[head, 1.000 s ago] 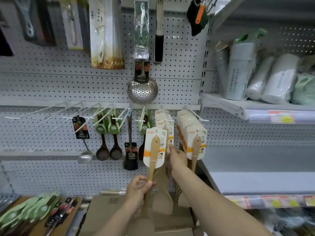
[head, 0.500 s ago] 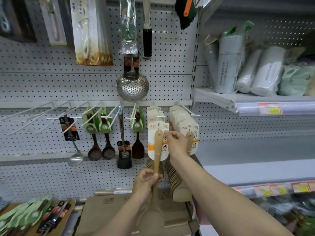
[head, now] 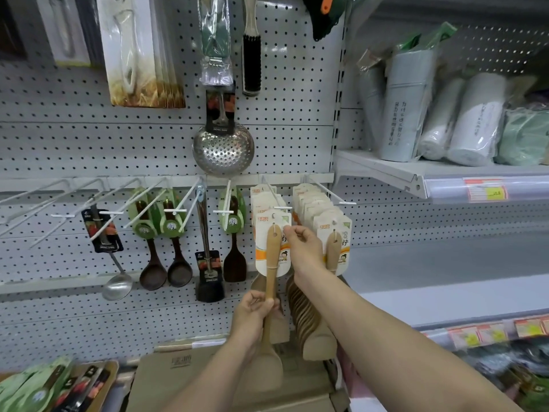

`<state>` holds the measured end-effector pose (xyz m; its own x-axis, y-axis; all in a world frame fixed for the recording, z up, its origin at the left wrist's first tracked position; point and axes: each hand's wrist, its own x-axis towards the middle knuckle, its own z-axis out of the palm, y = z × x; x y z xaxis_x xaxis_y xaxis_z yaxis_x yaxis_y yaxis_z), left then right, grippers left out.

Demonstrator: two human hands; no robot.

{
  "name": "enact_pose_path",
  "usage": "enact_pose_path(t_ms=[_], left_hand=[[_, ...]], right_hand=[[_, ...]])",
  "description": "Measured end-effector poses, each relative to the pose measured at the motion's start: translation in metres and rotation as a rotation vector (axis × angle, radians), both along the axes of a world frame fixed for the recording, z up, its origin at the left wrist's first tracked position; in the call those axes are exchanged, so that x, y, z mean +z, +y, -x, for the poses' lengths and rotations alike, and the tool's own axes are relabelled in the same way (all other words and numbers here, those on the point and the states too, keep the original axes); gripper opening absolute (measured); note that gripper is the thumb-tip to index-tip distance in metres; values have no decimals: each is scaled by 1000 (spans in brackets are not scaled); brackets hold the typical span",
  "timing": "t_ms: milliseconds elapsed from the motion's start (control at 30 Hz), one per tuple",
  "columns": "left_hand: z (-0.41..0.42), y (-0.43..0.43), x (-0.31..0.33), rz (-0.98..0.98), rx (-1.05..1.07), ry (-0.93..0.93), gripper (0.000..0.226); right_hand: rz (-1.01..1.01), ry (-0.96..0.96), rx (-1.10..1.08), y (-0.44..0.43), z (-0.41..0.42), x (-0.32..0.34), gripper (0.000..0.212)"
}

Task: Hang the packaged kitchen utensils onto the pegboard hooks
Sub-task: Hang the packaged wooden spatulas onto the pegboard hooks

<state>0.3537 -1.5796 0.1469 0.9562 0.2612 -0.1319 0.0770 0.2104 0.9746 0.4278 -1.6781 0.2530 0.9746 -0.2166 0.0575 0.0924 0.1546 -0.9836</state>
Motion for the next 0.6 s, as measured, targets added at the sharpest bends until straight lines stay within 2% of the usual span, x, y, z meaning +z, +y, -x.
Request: enact_pose_path(t_ms=[500,600], left_hand=[[-66,13,-11,-115,15,28,5],[-67,15,-12,-132,28,46,6]], right_hand=[[49,35,-30,14,-39,6,6],[58,30,-15,12,-36,6,12]])
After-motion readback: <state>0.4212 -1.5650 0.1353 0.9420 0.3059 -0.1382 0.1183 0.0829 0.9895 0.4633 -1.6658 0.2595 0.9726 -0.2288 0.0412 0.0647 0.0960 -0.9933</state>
